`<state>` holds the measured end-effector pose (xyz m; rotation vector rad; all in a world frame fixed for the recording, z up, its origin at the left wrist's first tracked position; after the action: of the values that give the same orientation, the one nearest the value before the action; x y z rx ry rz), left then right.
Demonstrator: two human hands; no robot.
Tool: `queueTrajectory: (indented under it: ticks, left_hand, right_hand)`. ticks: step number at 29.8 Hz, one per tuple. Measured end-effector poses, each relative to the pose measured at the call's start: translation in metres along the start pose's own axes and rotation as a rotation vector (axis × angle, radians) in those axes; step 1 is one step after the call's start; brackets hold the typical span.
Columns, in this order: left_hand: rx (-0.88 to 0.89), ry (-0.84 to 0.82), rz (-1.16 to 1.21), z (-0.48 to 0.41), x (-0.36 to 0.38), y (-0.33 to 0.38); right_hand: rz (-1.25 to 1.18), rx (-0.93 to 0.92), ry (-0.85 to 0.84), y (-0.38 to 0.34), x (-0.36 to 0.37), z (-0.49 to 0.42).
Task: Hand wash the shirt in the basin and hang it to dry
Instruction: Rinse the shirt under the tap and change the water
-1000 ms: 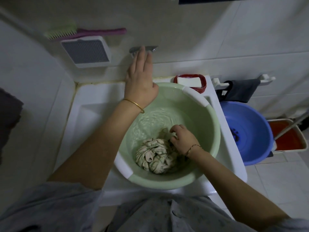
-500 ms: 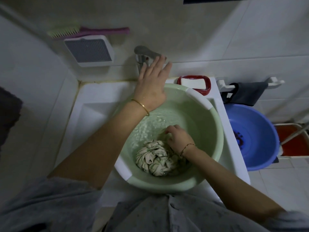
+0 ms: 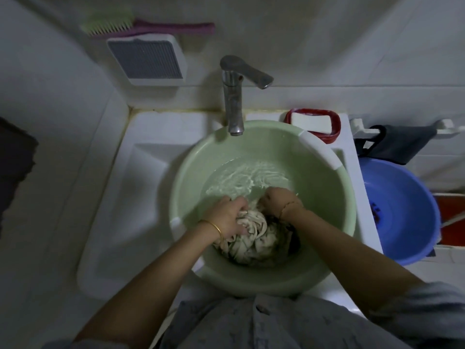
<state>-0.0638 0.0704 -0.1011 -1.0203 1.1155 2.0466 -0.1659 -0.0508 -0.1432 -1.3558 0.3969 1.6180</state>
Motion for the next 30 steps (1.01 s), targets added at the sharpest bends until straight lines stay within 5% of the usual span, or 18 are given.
queueTrajectory:
  ticks: [6,9,16,21,25,27,30]
  left_hand:
    - [0.080,0.446,0.127,-0.015,-0.037,-0.025]
    - [0.080,0.583,0.159,-0.018,-0.048,-0.043]
    - [-0.035,0.780,0.114,-0.015,-0.084,-0.033]
    - [-0.142,0.344,0.059,-0.029,-0.038,-0.021]
    - [-0.279,0.027,0.034,-0.038,0.021,-0.013]
    - [-0.265,0.027,-0.115,-0.041,0.043,-0.015]
    - [-0.200,0.085,-0.326,-0.047,0.054,-0.027]
  right_hand:
    - [-1.111,0.617,0.335,0.022,-0.032,-0.005]
    - [-1.383,0.621,0.412,0.020,-0.058,0.003]
    - [-0.811,0.064,0.796,0.003,-0.115,0.021]
    - [-0.308,-0.023,0.354,-0.008,-0.069,0.012]
    - [0.099,0.116,0.061,-0.014,-0.006,0.005]
    - [0.224,0.123,0.049,-0.019,0.017,0.007]
    - [0.406,-0.131,0.158,-0.014,0.028,-0.001]
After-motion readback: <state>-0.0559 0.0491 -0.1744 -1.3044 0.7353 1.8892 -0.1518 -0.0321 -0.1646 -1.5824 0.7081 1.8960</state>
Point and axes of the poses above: each hand's wrist, its own z-axis away from the middle knuckle, its own x-axis out of the palm, y = z × x, the point moved 2 cm from there along -z, towards the middle knuckle, and after that the axes turned 15 degrees about y, right-handed, at the moved point
